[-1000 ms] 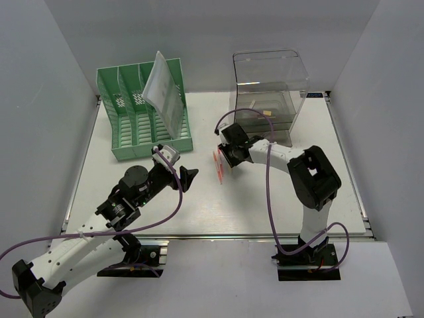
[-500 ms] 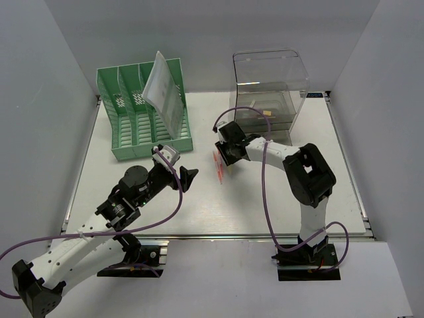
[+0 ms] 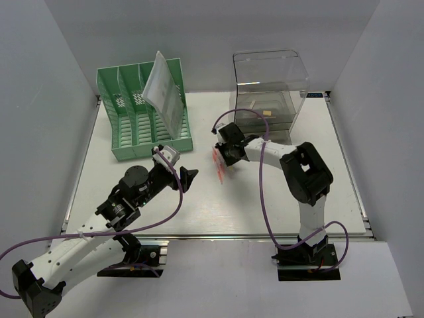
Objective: Organize the desk
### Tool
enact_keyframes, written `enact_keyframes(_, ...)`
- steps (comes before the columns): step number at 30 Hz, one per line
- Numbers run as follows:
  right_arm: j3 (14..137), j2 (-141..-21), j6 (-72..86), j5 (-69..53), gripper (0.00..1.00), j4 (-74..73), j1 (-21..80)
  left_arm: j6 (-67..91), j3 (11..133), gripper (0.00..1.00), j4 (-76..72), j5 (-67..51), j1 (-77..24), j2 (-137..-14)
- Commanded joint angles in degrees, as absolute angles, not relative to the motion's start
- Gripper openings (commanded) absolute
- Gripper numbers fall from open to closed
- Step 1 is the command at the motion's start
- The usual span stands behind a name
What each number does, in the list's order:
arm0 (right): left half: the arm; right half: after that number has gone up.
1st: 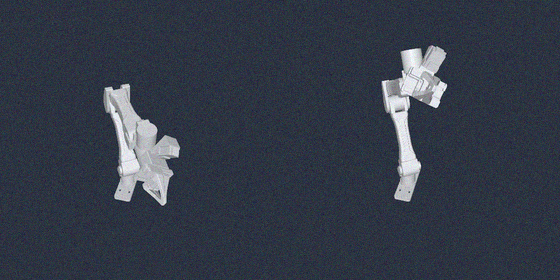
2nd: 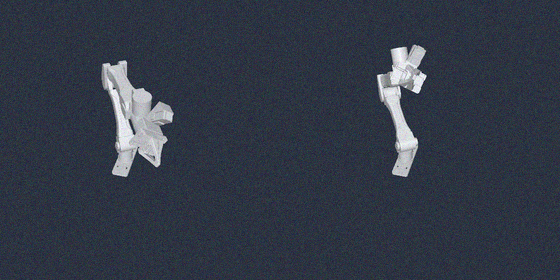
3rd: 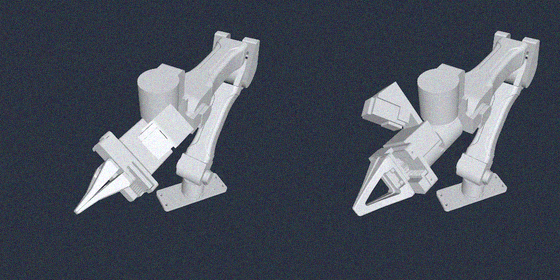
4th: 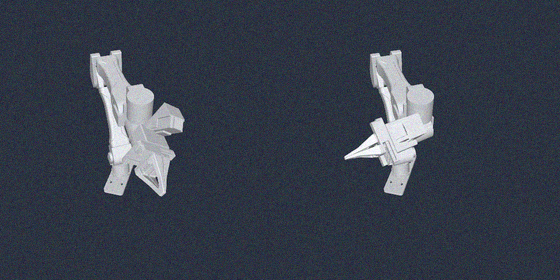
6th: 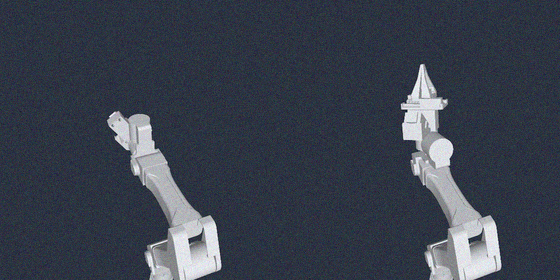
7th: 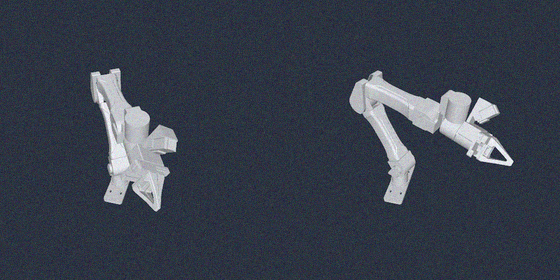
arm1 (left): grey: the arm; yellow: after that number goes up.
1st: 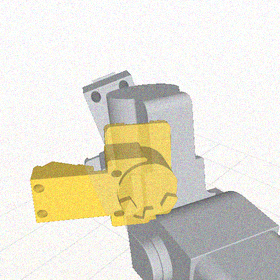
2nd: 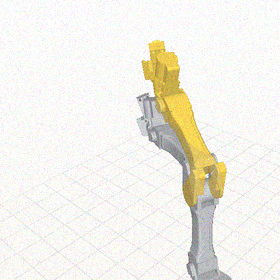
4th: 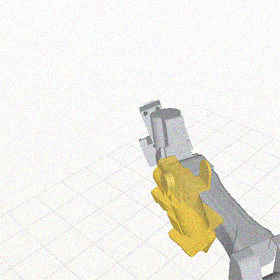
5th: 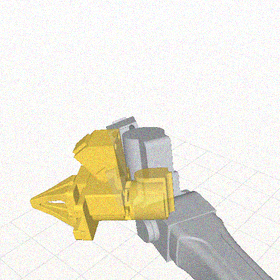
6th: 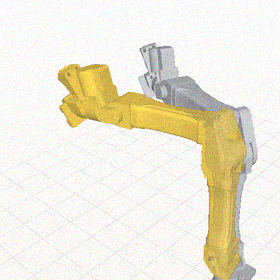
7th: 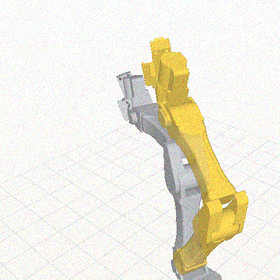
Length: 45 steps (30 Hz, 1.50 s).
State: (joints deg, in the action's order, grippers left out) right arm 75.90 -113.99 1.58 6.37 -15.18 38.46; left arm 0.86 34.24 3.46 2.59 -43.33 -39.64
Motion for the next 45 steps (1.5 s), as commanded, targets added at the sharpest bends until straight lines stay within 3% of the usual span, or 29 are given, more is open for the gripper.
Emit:
enact_keyframes(1, 72.69, -114.61, 1.67, 5.89, 0.19, -15.47, 38.15, 0.35, 36.12, 0.87, 3.87, 2.90, -43.33, -38.94)
enact_keyframes(7, 69.09, -109.70, 0.44, 8.79, 0.00, -15.47, 37.01, 0.09, 35.51, 0.88, 3.25, 2.72, -43.33, -38.76)
enact_keyframes(12, 67.07, -103.20, -2.69, 6.17, 0.00, -16.70, 35.77, 0.09, 34.89, 0.88, 2.55, 1.94, -43.33, -39.29)
enact_keyframes(19, 66.88, -89.50, -16.68, -11.76, 0.00, -23.36, 34.90, 0.44, 34.01, 0.87, 2.11, 1.14, -43.33, -44.01)
enact_keyframes(25, 66.53, -81.75, -29.32, -5.82, 0.00, -27.50, 32.09, 9.03, 35.94, 0.80, 4.39, 6.14, -44.74, -53.43)
enact_keyframes(28, 65.75, -80.16, -40.46, -1.87, 0.00, -27.96, 30.24, 17.82, 38.93, 0.73, 7.99, 4.67, -43.95, -57.91)
enact_keyframes(35, 61.01, -77.35, -69.11, 0.44, 0.00, -23.04, 24.96, 34.17, 38.68, 0.78, 14.41, 6.32, -43.42, -54.33)
enact_keyframes(45, 66.96, -87.36, -83.31, -1.05, 0.00, -20.66, 20.04, 50.36, 40.69, 0.83, 26.62, 13.70, -43.42, -58.97)
